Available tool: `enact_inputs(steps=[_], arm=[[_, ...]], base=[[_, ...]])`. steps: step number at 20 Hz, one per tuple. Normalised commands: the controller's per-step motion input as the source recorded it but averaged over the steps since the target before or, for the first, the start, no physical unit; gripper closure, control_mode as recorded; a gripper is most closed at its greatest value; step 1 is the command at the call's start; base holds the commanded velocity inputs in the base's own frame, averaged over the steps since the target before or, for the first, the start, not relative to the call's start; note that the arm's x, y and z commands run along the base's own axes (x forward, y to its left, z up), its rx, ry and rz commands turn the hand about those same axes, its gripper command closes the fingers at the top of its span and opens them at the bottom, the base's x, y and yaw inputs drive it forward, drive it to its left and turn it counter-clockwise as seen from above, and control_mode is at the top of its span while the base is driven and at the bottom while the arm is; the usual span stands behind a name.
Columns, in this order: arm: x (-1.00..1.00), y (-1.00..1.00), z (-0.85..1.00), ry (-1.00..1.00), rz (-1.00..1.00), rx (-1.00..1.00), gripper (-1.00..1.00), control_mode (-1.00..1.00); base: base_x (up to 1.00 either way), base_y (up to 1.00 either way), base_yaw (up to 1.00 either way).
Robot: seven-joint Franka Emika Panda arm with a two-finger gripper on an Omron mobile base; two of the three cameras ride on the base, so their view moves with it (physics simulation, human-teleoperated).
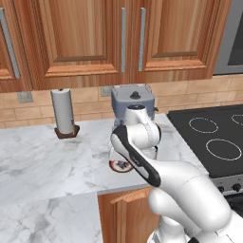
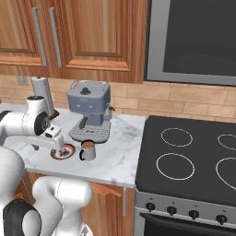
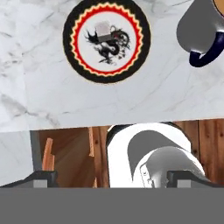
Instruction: Take a sugar cube from the saucer and place it inside the coffee. Then, grab milk from the fridge and place it next to the coffee on the counter to sweeten the coffee.
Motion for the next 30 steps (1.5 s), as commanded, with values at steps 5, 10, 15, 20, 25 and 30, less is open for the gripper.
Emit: enact_inputs(steps=[5,10,15,20,25,30], arm=[[0.10,0.00,-0.52,0.00,-0.05,-0.10,-1.00,-1.00],[0.24,0.00,-0.19,0.00,0.00,-0.06,-1.00,-1.00],[0.32,0.00,0.00,0.00,0.00,0.00,-1.00,-1.00],[0.38,0.00,0.00,0.00,0.00,0.00,-1.00,-1.00],[0.33,0.00,-0.10,0.00,0.00,0.00,-1.00,-1.00],[0.35,0.03,-0.03,0.00,0.00,0.00,-1.00,-1.00]], base=[[0.00,0.00,0.00],[0.00,0.00,0.00],[0.00,0.00,0.00],[0.00,0.00,0.00],[0.00,0.00,0.00],[0.00,0.00,0.00]])
